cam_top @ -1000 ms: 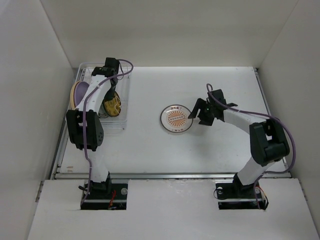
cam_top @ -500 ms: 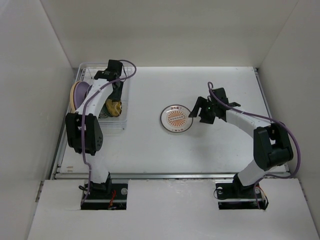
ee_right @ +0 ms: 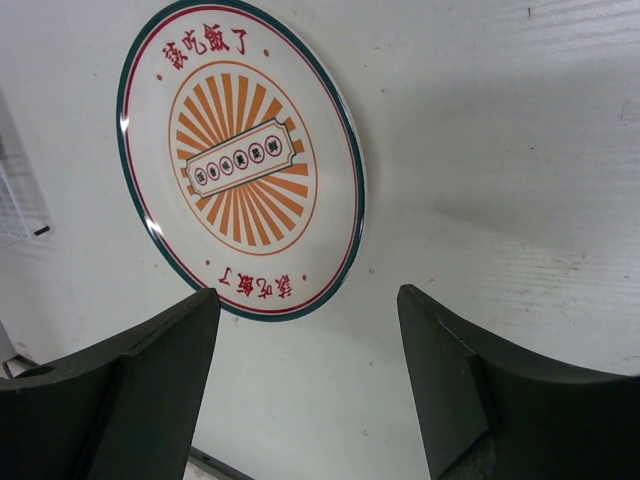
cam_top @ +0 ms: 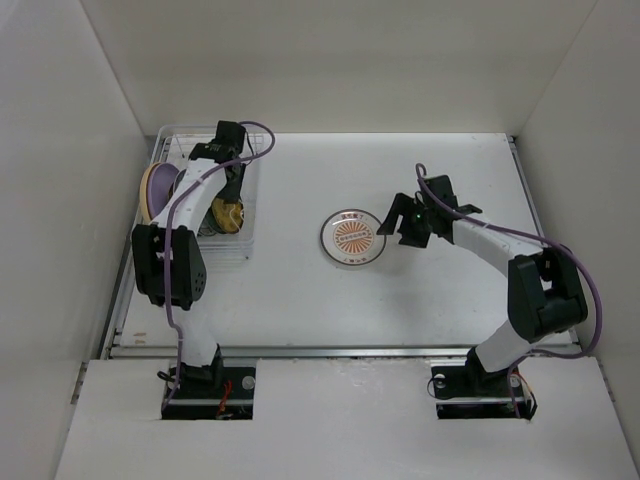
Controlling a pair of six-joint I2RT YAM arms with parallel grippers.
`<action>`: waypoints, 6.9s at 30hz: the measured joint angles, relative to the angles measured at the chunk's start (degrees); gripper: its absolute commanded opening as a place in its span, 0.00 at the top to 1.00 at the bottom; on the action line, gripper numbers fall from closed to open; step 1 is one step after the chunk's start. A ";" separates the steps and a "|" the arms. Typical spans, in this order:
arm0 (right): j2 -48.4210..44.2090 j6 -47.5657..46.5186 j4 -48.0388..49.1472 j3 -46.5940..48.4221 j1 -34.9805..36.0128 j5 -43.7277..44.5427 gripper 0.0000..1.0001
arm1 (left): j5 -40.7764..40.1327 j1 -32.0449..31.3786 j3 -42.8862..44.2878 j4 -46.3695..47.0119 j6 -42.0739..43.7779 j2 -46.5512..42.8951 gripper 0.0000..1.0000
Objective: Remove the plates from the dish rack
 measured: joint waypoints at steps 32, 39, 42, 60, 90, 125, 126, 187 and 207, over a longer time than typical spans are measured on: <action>-7.69 -6.32 -1.92 3.91 0.09 -10.14 0.00 | 10.49 4.17 16.17 -11.50 -2.45 -8.70 1.00; -9.66 -8.87 -1.29 6.43 7.19 -14.08 0.00 | 26.25 3.98 17.14 -16.04 -0.04 -14.12 1.00; -9.86 -9.35 0.94 7.85 12.61 -15.30 0.00 | 39.39 3.54 13.49 -19.21 3.43 -14.05 1.00; -1.57 -6.03 12.83 12.92 18.64 -25.14 1.00 | 59.47 -6.19 9.14 -30.01 14.12 -11.65 0.68; -5.53 10.14 0.17 -8.79 -29.38 1.57 0.92 | 4.26 4.09 7.80 -14.80 -1.29 -3.08 0.30; -27.89 0.76 -4.90 -11.89 -30.60 3.98 0.18 | 4.02 6.34 14.84 -13.31 -1.38 11.34 1.00; -28.65 0.33 -4.90 -11.89 -30.12 3.08 0.18 | 4.04 6.38 15.19 -13.77 -1.42 11.34 1.00; -15.69 5.79 7.54 2.08 -1.25 2.78 1.00 | 24.09 -7.08 17.79 -25.03 -1.40 -7.02 0.00; -12.74 6.14 -0.90 -13.79 -24.79 9.60 0.60 | 8.59 -2.01 10.97 -19.67 -2.91 -16.81 0.00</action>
